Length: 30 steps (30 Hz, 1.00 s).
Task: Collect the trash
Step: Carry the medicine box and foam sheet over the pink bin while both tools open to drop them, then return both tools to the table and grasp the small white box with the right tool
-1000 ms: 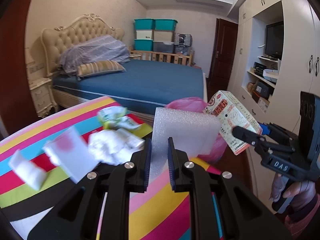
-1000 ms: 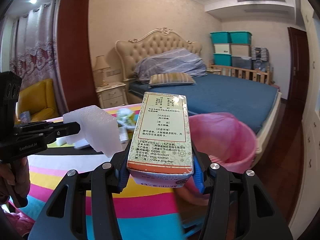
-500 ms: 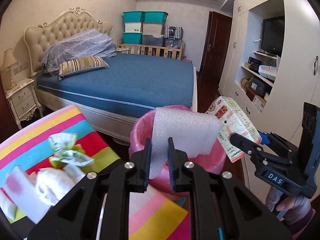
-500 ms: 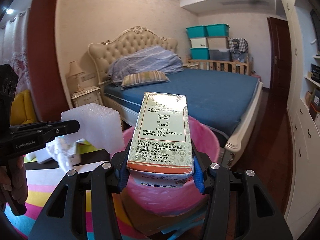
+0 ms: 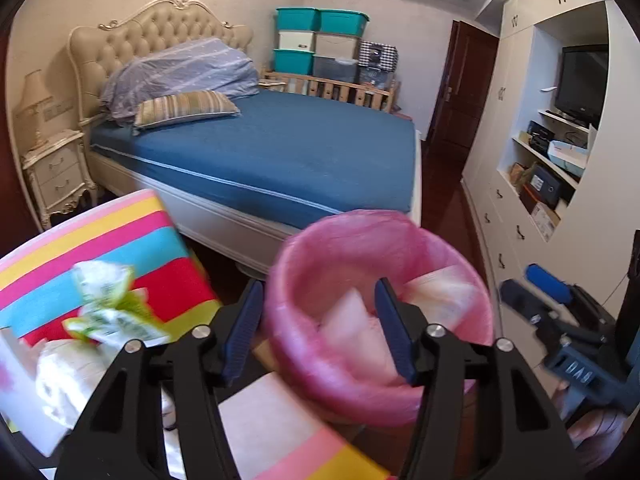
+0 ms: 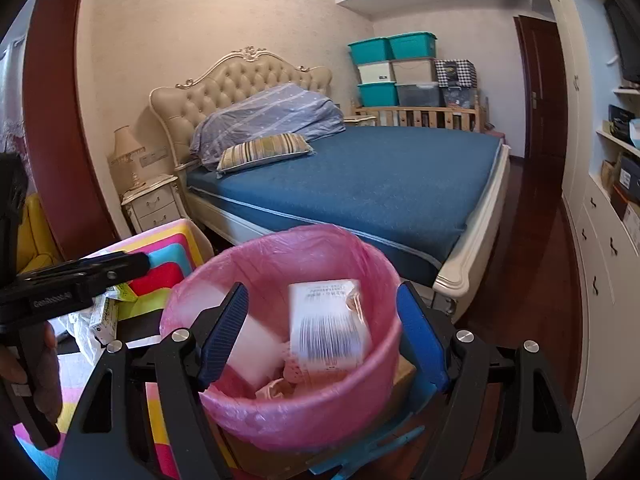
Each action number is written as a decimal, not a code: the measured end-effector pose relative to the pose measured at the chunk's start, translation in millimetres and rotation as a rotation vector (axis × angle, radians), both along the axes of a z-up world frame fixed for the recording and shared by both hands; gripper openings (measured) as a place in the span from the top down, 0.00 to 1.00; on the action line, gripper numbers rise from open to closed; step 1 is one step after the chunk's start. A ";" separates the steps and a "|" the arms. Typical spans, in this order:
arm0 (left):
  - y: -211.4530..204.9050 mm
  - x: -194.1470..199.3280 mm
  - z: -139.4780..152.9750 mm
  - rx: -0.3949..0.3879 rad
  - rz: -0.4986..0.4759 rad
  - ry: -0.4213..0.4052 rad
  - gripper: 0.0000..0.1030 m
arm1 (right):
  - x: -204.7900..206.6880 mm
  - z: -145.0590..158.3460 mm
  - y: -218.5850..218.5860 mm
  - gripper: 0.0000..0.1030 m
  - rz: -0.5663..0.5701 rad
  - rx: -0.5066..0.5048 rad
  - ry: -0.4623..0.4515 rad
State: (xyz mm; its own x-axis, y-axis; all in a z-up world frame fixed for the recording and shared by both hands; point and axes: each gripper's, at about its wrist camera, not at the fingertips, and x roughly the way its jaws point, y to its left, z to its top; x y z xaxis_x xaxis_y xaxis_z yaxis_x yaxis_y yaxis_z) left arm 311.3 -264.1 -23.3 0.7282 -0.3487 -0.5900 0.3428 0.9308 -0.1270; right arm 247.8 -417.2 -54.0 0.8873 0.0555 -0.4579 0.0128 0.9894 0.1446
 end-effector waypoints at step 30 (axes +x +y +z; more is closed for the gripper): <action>239.2 -170.2 -22.4 0.193 0.362 -0.066 0.05 | -8.9 -26.0 230.4 0.28 0.370 -0.154 0.176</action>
State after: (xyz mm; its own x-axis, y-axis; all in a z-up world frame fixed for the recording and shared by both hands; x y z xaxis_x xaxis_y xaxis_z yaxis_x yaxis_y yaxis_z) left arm 141.1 -24.9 -45.7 0.8221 0.0490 -0.5672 -0.0091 0.9973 0.0729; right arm 238.8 -186.8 -80.1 0.7284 0.2740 -0.6280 -0.3353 0.9419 0.0220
